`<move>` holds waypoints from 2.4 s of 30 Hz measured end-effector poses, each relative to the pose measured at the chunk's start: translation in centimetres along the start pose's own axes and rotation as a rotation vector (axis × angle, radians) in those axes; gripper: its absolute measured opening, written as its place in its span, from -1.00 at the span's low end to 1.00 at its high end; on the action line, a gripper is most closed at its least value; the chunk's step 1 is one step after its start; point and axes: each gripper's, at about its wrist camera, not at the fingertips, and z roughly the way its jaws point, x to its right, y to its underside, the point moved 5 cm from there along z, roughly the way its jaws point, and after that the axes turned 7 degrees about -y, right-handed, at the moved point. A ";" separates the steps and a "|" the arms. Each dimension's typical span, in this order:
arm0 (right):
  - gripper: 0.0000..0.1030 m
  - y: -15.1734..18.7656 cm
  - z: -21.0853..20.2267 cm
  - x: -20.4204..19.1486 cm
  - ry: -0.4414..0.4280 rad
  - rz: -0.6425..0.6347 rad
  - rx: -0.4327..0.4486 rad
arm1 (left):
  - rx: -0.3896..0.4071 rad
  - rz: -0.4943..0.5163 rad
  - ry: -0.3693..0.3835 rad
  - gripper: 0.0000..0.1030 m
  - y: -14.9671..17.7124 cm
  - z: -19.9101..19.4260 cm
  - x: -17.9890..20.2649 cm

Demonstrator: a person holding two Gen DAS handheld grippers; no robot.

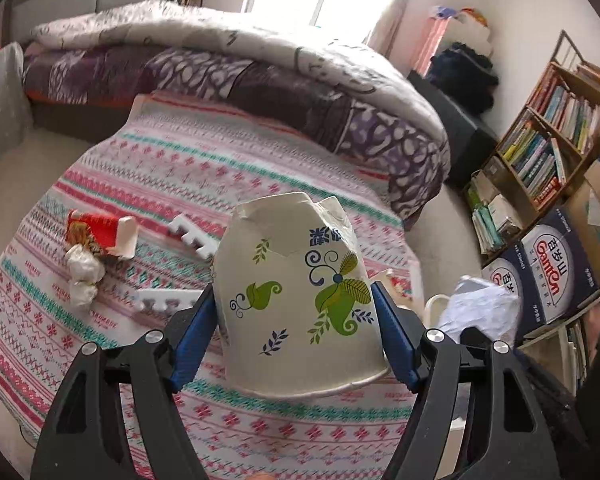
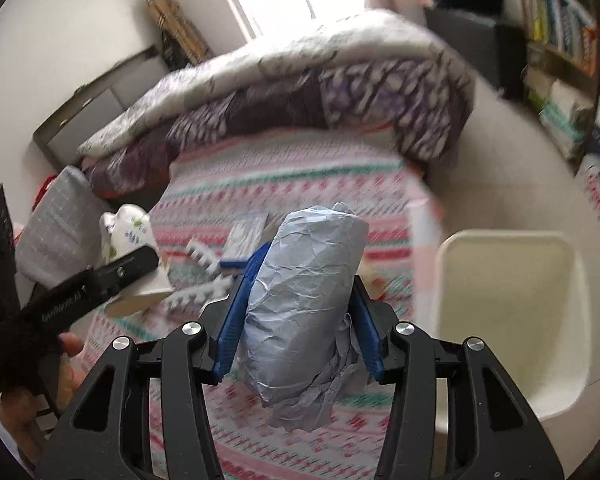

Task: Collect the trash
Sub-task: 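Carry the cup and bag over the white bin and open both grippers, then move both grippers back over the blanket toward the orange peel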

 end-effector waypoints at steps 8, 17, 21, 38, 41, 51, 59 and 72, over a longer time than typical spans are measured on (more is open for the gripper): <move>-0.06 -1.3 -2.9 4.6 0.107 0.057 0.090 | 0.056 0.073 0.027 0.42 0.6 -0.1 4.6; -0.03 -1.1 -5.2 10.6 0.250 0.158 0.104 | 0.047 0.178 0.078 0.42 2.5 1.1 10.7; 0.06 -0.8 -6.7 13.2 0.307 0.213 0.118 | 0.030 0.225 0.096 0.42 3.7 1.9 13.1; 0.81 -1.5 -12.6 18.3 0.450 0.307 0.248 | -0.022 0.352 0.173 0.43 7.8 3.4 21.2; 0.83 -1.7 -12.9 18.7 0.445 0.327 0.258 | -0.029 0.367 0.195 0.46 8.4 3.3 22.4; 0.86 -1.4 -13.4 19.6 0.448 0.364 0.272 | -0.050 0.366 0.241 0.70 8.7 3.2 23.2; 0.86 -1.1 -10.7 17.1 0.397 0.306 0.199 | -0.044 0.403 0.159 0.72 8.8 3.2 20.4; 0.86 0.3 -4.0 9.4 0.279 0.162 0.028 | -0.151 0.330 -0.139 0.71 8.5 5.1 7.8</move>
